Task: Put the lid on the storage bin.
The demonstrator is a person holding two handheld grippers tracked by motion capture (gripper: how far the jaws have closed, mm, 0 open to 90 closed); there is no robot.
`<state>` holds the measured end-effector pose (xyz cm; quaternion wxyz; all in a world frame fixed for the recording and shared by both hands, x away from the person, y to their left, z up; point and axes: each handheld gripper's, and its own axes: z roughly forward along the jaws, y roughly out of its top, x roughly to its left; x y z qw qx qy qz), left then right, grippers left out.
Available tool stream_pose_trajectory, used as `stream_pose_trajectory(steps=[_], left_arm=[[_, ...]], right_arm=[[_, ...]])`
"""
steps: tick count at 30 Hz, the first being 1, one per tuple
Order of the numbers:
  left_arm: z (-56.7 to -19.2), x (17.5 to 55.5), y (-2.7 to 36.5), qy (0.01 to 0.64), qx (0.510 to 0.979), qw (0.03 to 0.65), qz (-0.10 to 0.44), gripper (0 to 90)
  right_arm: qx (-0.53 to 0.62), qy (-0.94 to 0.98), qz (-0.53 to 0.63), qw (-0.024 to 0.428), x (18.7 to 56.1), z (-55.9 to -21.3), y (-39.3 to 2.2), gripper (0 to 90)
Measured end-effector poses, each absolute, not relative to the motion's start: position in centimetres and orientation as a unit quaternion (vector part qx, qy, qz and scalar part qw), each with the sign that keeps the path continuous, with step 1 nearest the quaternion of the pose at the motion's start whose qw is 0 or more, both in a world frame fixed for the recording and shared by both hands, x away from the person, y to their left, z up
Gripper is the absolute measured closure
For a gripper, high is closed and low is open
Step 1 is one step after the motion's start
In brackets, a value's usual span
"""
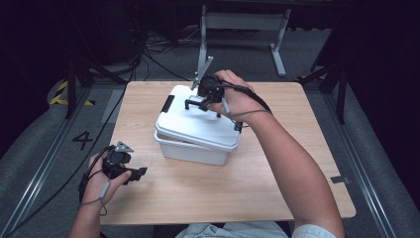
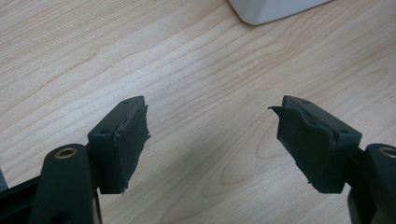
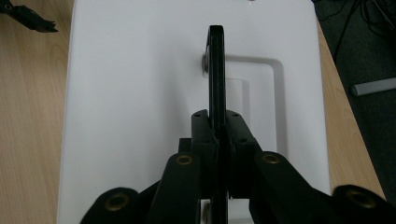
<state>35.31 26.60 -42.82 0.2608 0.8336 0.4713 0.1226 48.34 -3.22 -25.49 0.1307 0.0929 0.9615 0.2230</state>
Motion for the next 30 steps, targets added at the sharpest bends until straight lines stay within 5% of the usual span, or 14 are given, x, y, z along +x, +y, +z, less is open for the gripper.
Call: stream_pose_trajectory(steps=[30], left_arm=[[-42.9, 35.4, 26.6, 0.471, 0.834, 0.262, 0.119, 24.7]], right_arm=[[0.069, 0.970, 0.201, 0.121, 49.9, -28.2, -0.7, 84.9]])
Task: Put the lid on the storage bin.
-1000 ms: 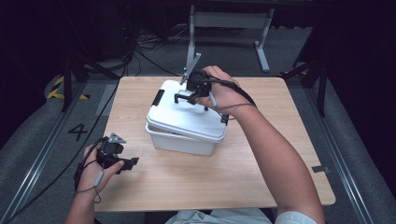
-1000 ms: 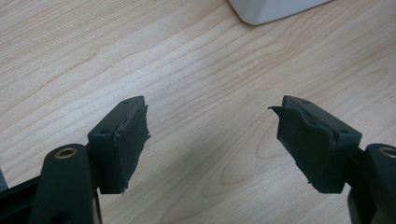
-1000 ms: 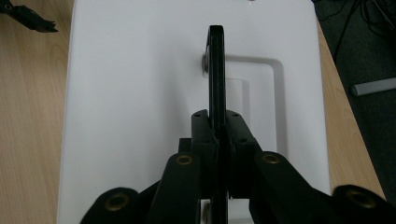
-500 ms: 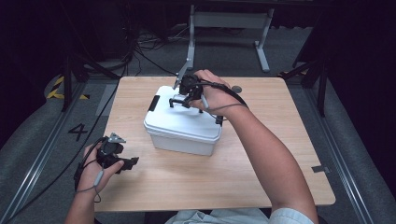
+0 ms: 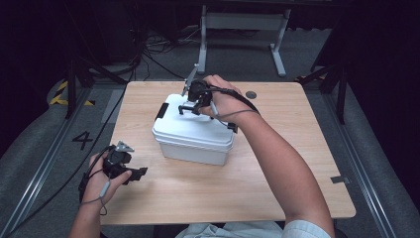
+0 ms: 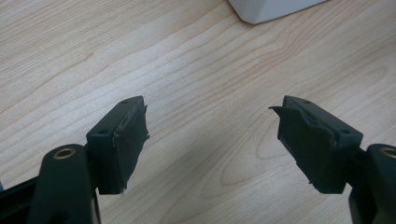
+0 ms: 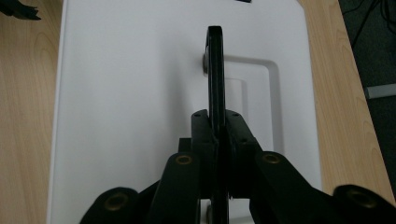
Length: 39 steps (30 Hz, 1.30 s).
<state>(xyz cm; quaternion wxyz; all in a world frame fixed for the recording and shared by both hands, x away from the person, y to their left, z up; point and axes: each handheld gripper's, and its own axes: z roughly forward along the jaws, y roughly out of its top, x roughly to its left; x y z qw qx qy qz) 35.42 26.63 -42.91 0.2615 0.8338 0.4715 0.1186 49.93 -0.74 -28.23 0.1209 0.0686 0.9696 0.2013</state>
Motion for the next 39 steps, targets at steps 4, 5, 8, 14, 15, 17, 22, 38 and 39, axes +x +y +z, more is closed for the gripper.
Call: stream_pose_trajectory(steps=[4, 5, 8, 14, 15, 17, 22, 38, 39], left_arm=[[-42.9, 35.4, 26.7, 0.472, 0.834, 0.261, 0.117, 24.7], [-42.9, 35.4, 26.7, 0.473, 0.834, 0.261, 0.117, 24.7], [-42.9, 35.4, 26.7, 0.471, 0.835, 0.261, 0.119, 24.7], [-42.9, 35.4, 26.7, 0.469, 0.835, 0.260, 0.119, 24.6], [-42.9, 35.4, 26.7, 0.469, 0.836, 0.260, 0.119, 24.6], [-42.9, 35.4, 26.8, 0.469, 0.836, 0.259, 0.119, 24.6], [-42.9, 35.4, 26.8, 0.471, 0.836, 0.257, 0.116, 24.6], [-42.9, 35.4, 26.6, 0.470, 0.835, 0.261, 0.118, 24.5], [-42.9, 35.4, 26.6, 0.471, 0.834, 0.261, 0.119, 24.5]], right_arm=[[0.068, 0.970, 0.200, 0.120, 49.8, -28.2, -0.8, 84.8], [0.066, 0.970, 0.200, 0.122, 49.7, -28.3, -0.8, 84.7], [0.060, 0.971, 0.197, 0.123, 49.3, -28.3, -0.8, 84.3], [0.052, 0.970, 0.200, 0.131, 48.5, -28.6, -0.9, 83.4], [0.052, 0.969, 0.202, 0.132, 48.4, -28.6, -1.0, 83.5], [0.053, 0.969, 0.203, 0.134, 48.4, -28.6, -1.0, 83.5], [0.054, 0.972, 0.196, 0.120, 48.3, -28.5, -1.1, 83.7], [0.051, 0.973, 0.182, 0.129, 48.2, -29.2, -0.5, 82.8], [0.052, 0.974, 0.181, 0.129, 48.1, -29.2, -0.5, 83.0]])
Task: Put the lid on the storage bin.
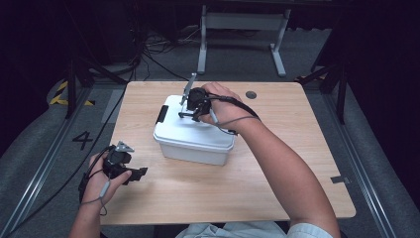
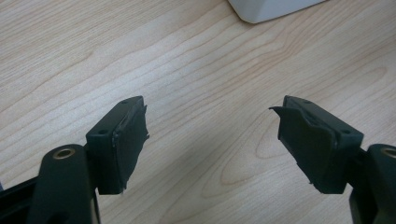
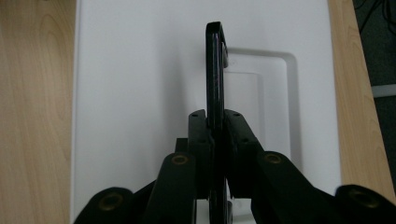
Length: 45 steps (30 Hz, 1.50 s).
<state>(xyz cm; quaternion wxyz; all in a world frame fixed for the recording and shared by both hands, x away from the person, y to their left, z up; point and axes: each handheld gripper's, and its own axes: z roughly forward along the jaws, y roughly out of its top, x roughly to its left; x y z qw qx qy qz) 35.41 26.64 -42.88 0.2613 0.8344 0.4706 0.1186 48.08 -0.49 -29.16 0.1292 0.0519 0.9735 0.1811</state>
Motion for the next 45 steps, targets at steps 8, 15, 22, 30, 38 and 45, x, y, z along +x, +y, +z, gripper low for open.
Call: stream_pose_trajectory(steps=[8, 15, 22, 30, 38, 45], left_arm=[[-42.9, 35.4, 26.6, 0.467, 0.837, 0.261, 0.116, 24.5], [-42.9, 35.2, 26.9, 0.472, 0.834, 0.260, 0.117, 24.5], [-42.9, 35.0, 27.0, 0.474, 0.833, 0.259, 0.118, 24.4], [-42.9, 35.0, 26.8, 0.475, 0.832, 0.260, 0.121, 24.5], [-42.8, 35.2, 26.5, 0.471, 0.834, 0.259, 0.123, 24.3], [-42.7, 35.1, 26.7, 0.474, 0.831, 0.262, 0.128, 24.0]], right_arm=[[0.063, 0.972, 0.189, 0.125, 48.3, -29.2, -0.5, 82.6], [0.089, 0.966, 0.228, 0.086, 47.9, -28.9, -1.2, 63.2], [0.100, 0.952, 0.273, 0.094, 47.0, -27.0, -2.6, 56.4], [0.131, 0.940, 0.295, 0.107, 46.5, -25.5, -5.5, 54.0], [0.169, 0.927, 0.312, 0.119, 45.7, -24.8, -9.0, 51.4], [0.201, 0.918, 0.314, 0.135, 44.7, -24.9, -11.6, 50.3]])
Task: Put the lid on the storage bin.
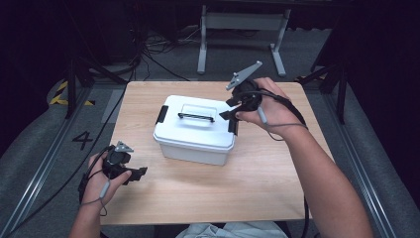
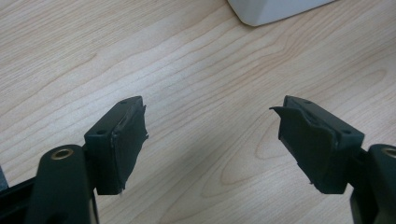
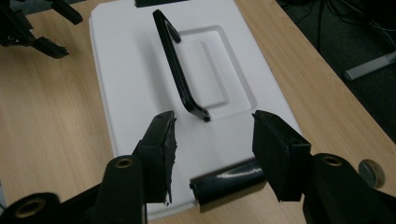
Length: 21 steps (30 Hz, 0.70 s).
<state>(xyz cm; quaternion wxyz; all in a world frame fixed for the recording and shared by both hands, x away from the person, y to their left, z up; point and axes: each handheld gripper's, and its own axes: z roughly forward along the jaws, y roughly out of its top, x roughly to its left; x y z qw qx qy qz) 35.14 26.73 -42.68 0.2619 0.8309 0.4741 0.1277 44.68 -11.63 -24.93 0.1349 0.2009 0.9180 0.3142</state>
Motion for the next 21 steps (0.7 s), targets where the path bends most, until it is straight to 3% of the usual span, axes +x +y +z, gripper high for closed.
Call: stream_pose_trajectory(steps=[8, 21], left_arm=[[-42.6, 35.0, 26.9, 0.479, 0.824, 0.270, 0.139, 22.7], [-42.4, 35.1, 27.1, 0.480, 0.829, 0.258, 0.127, 23.9]], right_arm=[[0.260, 0.896, 0.315, 0.172, 42.8, -25.8, -16.8, 46.9], [0.330, 0.873, 0.320, 0.161, 41.7, -29.1, -23.0, 46.1]])
